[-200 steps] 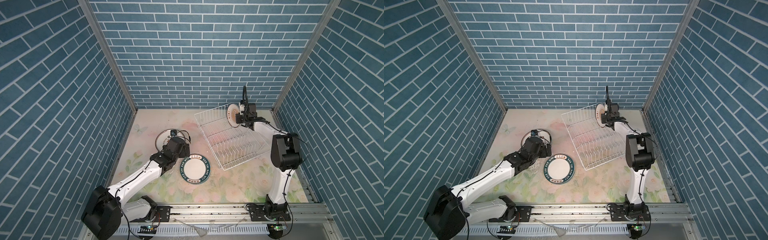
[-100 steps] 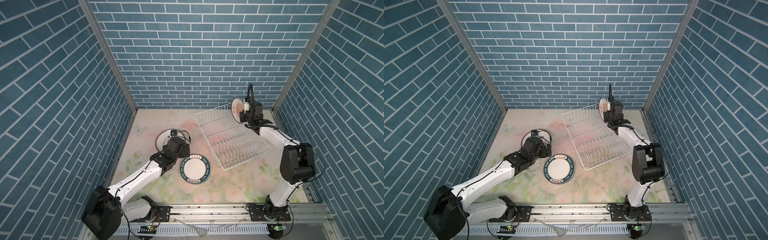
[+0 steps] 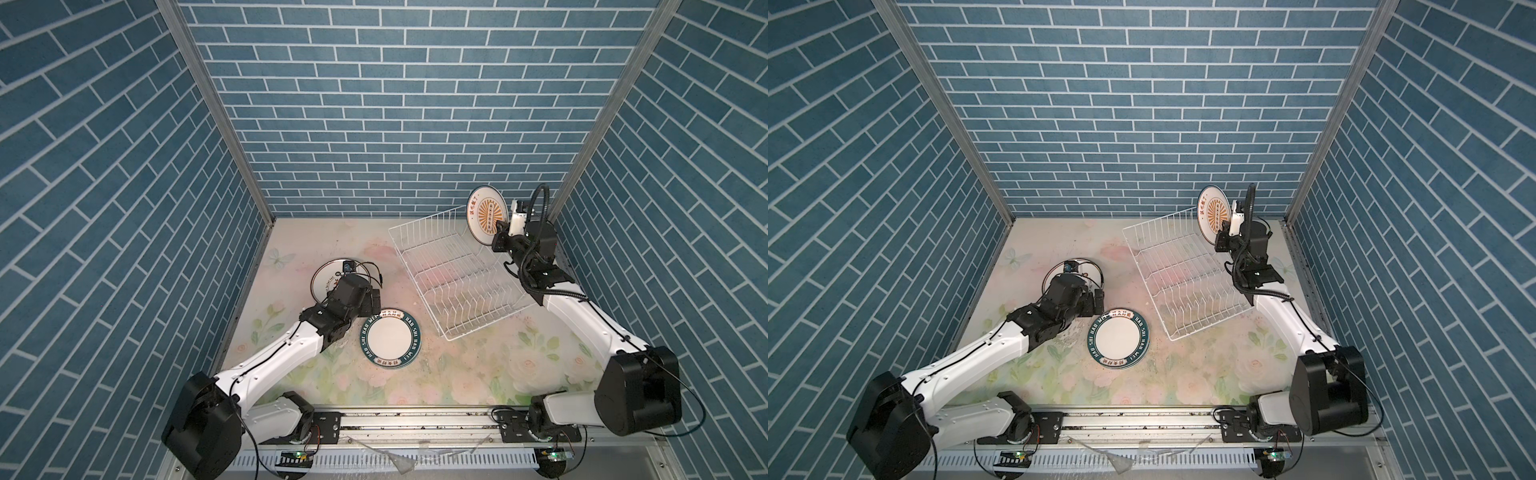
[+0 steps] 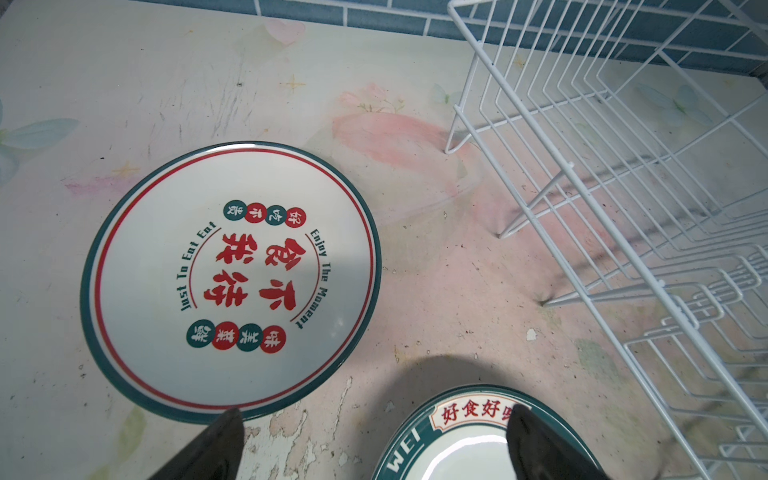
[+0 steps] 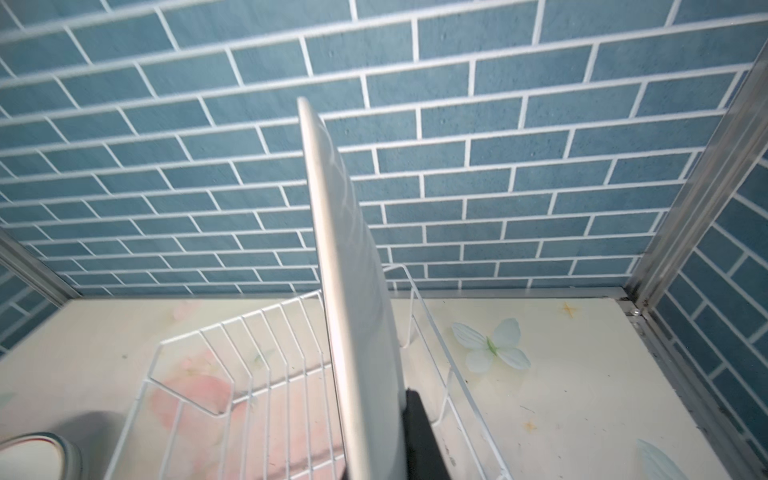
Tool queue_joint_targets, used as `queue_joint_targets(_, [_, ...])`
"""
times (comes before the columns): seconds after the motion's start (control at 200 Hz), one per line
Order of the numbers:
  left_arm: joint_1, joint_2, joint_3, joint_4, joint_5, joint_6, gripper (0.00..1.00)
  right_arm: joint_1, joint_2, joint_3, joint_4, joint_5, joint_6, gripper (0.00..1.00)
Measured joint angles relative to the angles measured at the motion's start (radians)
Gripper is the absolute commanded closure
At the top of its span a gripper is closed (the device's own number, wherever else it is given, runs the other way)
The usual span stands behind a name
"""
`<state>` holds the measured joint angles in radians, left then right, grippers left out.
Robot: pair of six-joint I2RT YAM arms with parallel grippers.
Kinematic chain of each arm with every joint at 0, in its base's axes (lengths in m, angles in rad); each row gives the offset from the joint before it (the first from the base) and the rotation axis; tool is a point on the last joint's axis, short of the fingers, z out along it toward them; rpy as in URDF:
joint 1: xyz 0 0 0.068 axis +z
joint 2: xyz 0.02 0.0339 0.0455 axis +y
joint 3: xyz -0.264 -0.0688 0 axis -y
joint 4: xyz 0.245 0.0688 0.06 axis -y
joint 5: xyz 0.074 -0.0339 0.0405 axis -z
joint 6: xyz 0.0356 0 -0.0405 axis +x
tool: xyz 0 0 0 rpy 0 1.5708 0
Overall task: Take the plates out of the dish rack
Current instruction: 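Lift the orange-sunburst plate out of the rack with the right gripper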
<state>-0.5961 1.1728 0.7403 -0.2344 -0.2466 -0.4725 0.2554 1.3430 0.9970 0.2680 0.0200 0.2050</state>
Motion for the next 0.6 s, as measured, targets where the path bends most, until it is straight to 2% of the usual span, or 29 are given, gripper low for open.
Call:
queue_joint_targets(0.165, [0.0,-0.026,-0.004,0.007,0.034,0.012,0.01,0.0,-0.108,-0.135,0.132,-0.067,0.126,1.0])
queue_joint_targets(0.365, [0.0,-0.067,-0.023,0.031,0.087,0.027,0.01,0.001,-0.158,-0.32,0.307,-0.145,0.271,1.0])
queue_joint_targets(0.6, [0.0,-0.051,-0.027,0.068,0.158,0.037,0.01,0.01,-0.149,-0.366,0.377,-0.243,0.446,1.0])
